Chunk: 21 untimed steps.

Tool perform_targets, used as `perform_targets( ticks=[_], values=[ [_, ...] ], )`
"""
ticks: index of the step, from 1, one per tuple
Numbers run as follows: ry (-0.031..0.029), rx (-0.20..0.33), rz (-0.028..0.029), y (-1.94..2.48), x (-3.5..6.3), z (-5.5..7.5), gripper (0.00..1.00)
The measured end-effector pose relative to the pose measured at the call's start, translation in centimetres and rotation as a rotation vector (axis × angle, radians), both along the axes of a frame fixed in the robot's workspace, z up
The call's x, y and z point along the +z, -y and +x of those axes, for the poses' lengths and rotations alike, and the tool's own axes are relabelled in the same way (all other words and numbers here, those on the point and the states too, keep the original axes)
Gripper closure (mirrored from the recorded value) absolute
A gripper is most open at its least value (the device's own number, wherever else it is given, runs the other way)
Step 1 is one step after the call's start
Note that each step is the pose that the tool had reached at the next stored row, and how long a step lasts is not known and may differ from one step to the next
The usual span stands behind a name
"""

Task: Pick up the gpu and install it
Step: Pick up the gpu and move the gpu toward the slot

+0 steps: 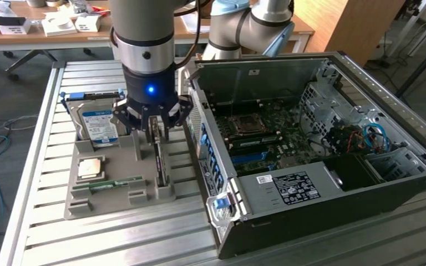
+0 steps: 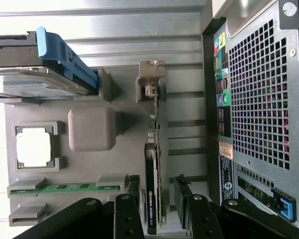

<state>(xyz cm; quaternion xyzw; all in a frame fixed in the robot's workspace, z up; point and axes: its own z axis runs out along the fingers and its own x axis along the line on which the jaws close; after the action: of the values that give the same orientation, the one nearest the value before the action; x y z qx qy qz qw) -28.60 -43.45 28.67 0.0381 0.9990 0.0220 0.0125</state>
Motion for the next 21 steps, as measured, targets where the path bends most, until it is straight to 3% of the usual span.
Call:
perform_targets(
  ticks=[6,21],
  values=[
    [0.0,0.0,0.0,0.41,0.0,0.0,0.58],
    [0.0001,0.0,0.0,0.46,-0.61,0.0,0.58]
  ],
)
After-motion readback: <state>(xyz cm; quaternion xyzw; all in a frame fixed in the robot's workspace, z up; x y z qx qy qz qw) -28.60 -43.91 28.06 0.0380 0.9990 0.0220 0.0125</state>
